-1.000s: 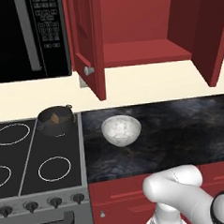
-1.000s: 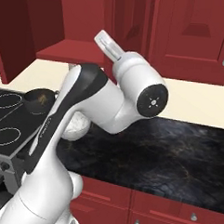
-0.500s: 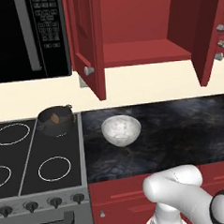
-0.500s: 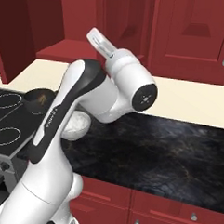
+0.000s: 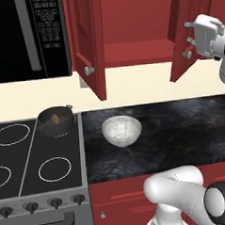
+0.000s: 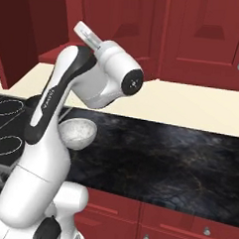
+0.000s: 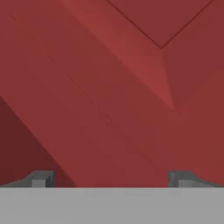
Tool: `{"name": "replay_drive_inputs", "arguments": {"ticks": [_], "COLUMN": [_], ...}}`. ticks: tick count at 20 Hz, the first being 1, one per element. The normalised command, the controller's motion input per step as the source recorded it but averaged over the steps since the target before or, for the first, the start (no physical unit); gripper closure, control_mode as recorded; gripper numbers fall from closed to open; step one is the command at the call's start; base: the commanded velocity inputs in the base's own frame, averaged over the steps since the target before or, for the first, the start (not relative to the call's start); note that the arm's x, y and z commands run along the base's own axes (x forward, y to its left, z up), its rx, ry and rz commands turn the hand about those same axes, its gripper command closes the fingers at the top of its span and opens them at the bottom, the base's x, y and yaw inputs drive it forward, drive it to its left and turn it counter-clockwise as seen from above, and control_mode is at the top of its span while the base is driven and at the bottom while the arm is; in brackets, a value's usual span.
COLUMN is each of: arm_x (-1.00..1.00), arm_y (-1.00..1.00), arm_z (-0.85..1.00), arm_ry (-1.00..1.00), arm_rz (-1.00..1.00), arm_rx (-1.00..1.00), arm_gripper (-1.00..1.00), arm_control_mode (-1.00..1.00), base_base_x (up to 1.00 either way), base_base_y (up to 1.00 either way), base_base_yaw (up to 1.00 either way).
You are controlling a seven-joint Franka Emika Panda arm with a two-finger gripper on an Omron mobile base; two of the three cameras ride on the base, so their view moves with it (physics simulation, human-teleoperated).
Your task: Open the cabinet and move the ladle to the pot. Then close the cabinet.
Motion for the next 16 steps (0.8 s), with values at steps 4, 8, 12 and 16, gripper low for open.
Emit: {"name": "replay_drive_inputs", "arguments": {"ticks": [4, 8, 12, 16], "arm_x": [0.93, 0.79, 0.76, 0.77], "arm_y": [0.46, 0.29, 0.21, 0.19], "arm_z": [0.37, 0.23, 0.09, 0.03], "arm_ry": [0.0, -0.04, -0.05, -0.02], "arm_rz": [0.02, 0.0, 0.0, 0.0], "arm_rx": [0.05, 0.01, 0.0, 0.0], "arm_gripper": [-1.0, -1.0, -1.0, -1.0], "arm_control_mode": [-1.0, -1.0, -1.0, -1.0], "base_base_x": [0.0, 0.0, 0.0, 0.0], "base_base_y": [0.0, 0.0, 0.0, 0.0], "base_base_yaw": [0.0, 0.0, 0.0, 0.0]}}
